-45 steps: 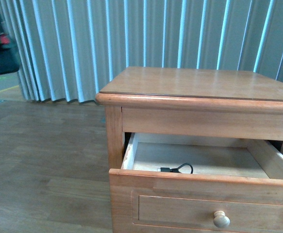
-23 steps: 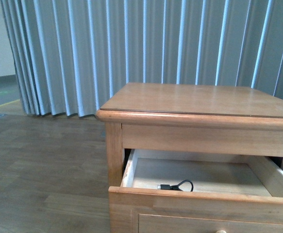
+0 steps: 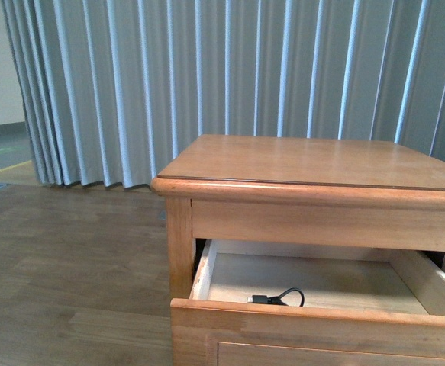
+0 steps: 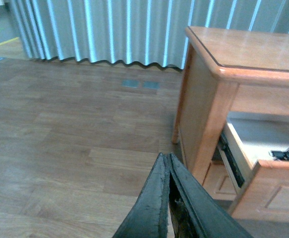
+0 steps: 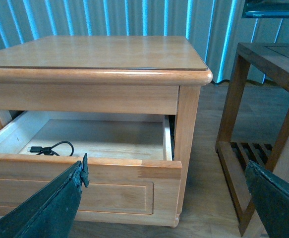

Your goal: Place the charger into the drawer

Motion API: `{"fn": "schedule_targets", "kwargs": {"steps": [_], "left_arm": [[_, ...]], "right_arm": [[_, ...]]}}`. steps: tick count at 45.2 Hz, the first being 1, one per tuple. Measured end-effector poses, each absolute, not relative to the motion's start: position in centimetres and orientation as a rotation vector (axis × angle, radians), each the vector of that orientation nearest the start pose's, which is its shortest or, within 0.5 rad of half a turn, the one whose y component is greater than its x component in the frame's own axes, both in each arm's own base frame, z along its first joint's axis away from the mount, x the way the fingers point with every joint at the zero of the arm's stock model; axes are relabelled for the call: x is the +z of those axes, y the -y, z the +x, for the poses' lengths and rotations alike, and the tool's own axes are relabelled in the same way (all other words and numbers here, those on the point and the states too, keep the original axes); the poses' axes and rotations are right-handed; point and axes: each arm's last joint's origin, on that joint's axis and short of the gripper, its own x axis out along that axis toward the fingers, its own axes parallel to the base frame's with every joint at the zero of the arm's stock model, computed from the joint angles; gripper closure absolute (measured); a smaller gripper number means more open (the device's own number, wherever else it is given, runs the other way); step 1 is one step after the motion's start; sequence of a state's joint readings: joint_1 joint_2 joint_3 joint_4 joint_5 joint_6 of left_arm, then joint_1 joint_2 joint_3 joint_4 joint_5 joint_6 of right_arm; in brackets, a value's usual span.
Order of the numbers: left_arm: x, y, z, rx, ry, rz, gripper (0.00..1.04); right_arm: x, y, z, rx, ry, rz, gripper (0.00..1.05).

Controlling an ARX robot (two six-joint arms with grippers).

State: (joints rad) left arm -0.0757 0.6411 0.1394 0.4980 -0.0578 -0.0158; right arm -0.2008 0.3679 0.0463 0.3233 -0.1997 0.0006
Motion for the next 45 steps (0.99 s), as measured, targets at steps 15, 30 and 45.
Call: {"fn": "schedule_targets", "kwargs": {"steps": [15,30,45], "left_arm": [[17.9,0.0,12.8,-0.002,-0.003,-0.008,1.01],[17.0,0.0,11.9,-0.002,0.011,-0.007,1.01],[17.1,0.0,11.2,-0.002,0.016,-0.007,1.01]], "right_arm": [[17.8,1.9,12.0,-0.002,0.002,0.0,0.08],[17.8,1.9,12.0,-0.001,0.002,0.0,0.08],[17.8,1.9,12.0,-0.001,0.001,0.0,0.08]]}}
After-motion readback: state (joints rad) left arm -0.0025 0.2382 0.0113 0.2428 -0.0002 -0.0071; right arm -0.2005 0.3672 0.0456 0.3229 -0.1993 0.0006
